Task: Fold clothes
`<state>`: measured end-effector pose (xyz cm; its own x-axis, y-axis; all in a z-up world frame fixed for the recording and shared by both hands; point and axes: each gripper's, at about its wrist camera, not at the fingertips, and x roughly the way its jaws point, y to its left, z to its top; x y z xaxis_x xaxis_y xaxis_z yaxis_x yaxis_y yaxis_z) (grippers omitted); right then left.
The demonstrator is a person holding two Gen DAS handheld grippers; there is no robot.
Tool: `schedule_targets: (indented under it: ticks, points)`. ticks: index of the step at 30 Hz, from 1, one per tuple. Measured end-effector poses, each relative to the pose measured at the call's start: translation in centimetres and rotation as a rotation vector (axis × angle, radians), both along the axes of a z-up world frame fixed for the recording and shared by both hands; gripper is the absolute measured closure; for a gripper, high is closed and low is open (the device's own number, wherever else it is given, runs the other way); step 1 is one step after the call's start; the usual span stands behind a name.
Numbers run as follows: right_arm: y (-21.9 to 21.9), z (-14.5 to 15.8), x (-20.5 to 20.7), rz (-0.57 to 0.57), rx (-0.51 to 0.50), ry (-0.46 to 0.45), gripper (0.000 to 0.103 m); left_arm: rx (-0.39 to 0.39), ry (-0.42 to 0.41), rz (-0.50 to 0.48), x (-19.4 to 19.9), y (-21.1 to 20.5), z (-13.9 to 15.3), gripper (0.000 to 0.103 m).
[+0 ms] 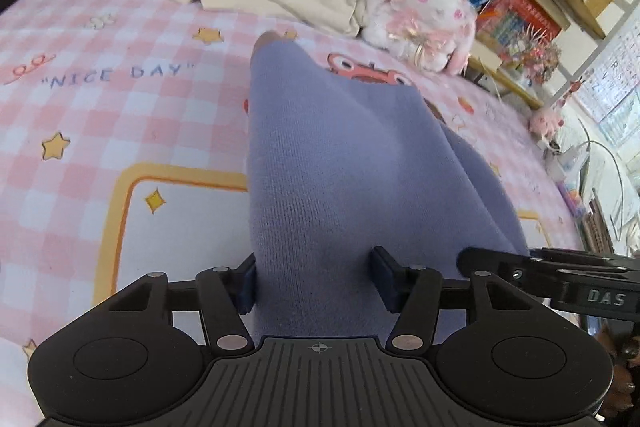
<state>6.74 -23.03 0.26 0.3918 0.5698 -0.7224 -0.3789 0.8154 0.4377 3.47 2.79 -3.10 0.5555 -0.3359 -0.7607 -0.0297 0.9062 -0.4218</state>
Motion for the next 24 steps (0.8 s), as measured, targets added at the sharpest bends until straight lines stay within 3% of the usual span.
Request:
schedule_targets:
  ticks: [6,11,14,17,20,24]
  points:
    - [-1.8,-2.4,1.5,-0.108,0.051,0.172,0.051,-0.150,0.050,0.048,0.1,1.8,-1.2,0.039]
    - [-2.4,-3.1,2.0,-0.132,0.098,0.215,0.047,-0.248,0.045,0.070,0.1,2.7,-2.1,0.041]
    - [-2.2,-3.2,2.2,-0.119,0.116,0.220,0.058,-0.304,0.039,0.093,0.0,3.2,-2.6,0.047]
    - [-1.6,-3.1,2.2,-0.093,0.109,0.199,0.070,-0.271,0.023,0.090,-0.2,2.7,-2.3,0.057]
    - [-1.0,-1.6,1.5,-0.051,0.078,0.090,0.073,-0.228,-0.016,0.068,-0.5,1.9,-1.2,0.064]
    - [-0.8,0.1,1.0,-0.021,0.058,-0.008,0.074,-0.239,-0.060,0.062,-0.8,2.0,0.1,0.066]
